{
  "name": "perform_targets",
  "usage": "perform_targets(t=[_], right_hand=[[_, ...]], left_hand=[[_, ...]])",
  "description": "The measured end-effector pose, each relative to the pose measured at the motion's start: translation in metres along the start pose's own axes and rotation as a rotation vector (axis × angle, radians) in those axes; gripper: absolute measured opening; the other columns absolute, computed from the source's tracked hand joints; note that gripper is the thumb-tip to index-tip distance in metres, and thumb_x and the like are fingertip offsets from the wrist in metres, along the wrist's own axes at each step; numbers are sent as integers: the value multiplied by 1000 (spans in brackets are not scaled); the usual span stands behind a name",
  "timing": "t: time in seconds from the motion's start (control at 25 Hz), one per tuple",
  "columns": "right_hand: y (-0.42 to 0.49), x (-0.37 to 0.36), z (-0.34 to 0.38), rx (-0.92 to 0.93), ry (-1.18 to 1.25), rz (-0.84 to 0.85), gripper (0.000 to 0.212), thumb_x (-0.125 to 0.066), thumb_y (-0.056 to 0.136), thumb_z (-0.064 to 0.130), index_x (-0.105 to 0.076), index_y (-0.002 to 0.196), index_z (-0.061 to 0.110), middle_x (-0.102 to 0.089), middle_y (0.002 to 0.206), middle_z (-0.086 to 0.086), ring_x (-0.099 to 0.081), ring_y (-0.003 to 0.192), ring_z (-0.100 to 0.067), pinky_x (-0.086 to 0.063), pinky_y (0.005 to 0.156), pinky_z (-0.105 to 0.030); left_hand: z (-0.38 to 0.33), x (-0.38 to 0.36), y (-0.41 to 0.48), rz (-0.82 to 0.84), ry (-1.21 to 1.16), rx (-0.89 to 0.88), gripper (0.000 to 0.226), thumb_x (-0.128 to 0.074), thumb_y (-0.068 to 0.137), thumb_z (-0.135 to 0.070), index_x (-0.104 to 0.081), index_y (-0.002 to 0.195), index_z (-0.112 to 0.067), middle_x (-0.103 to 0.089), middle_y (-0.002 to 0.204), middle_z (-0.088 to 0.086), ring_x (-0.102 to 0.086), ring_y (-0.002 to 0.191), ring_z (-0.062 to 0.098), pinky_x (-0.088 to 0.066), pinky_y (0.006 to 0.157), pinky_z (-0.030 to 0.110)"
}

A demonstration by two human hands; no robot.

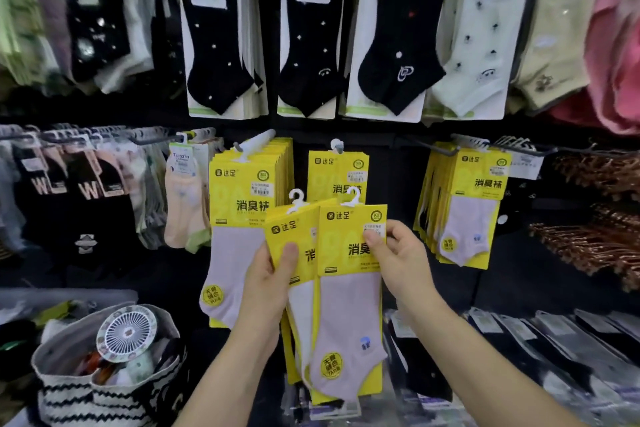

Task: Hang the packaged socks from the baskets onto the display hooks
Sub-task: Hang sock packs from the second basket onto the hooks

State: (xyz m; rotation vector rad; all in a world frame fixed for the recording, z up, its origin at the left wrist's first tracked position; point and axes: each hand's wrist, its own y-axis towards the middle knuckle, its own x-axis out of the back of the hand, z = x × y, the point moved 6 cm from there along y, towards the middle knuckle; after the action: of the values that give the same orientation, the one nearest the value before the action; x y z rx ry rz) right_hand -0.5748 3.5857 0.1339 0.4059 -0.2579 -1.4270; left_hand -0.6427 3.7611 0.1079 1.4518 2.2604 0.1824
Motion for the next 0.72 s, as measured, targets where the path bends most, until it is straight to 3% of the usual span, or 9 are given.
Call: perform_targets(t=[0.12,0.24,0.44,0.52,0.6,0.72], right_hand=[[28,5,10,-9,34,-68,8,-55,93,15,-59,91,22,-72,77,8,-68,69,-3,-51,57,-15],[57,4,28,44,-60,-89,10,-53,94,16,-57,92,25,-68,87,4,-66,76,-6,-52,61,-17],[87,-20,27,79,-285,-71,10,-55,92,19,-55,84,25,-68,91,-8,-65,88,-29,-54,80,-46],[92,-25,18,42,-304,-91,7,-56,92,21,-55,85,23,-68,92,-8,-65,89,-29,-52,83,-51],[94,-25,11,22,-311,-103,3,-57,92,24,-56,90,22,-69,92,-5,-66,88,-24,-53,84,-48],[85,-17,6,25,-374,-155,18,-62,88,31,-54,101,21,-64,92,2,-64,85,-15,-54,78,-34]], left_hand=[[-12,16,2,-117,145,-118,11,-53,92,-23,-62,98,-27,-71,96,-7,-67,89,10,-53,75,31],[-26,28,0,-205,258,-234,11,-54,92,-19,-59,92,-29,-66,86,-13,-61,75,-9,-48,65,12],[-24,36,-2,-276,222,-227,14,-55,91,-21,-57,88,-34,-65,83,-18,-61,71,-12,-46,58,11],[-19,33,1,-279,186,-210,13,-55,91,-21,-57,87,-32,-66,85,-15,-62,71,-10,-46,57,10],[-11,27,5,-241,175,-183,10,-56,90,-22,-58,87,-31,-67,87,-12,-63,77,-3,-46,58,13],[-4,20,8,-202,184,-177,9,-57,89,-23,-59,87,-32,-68,84,-15,-64,76,-4,-47,58,10]])
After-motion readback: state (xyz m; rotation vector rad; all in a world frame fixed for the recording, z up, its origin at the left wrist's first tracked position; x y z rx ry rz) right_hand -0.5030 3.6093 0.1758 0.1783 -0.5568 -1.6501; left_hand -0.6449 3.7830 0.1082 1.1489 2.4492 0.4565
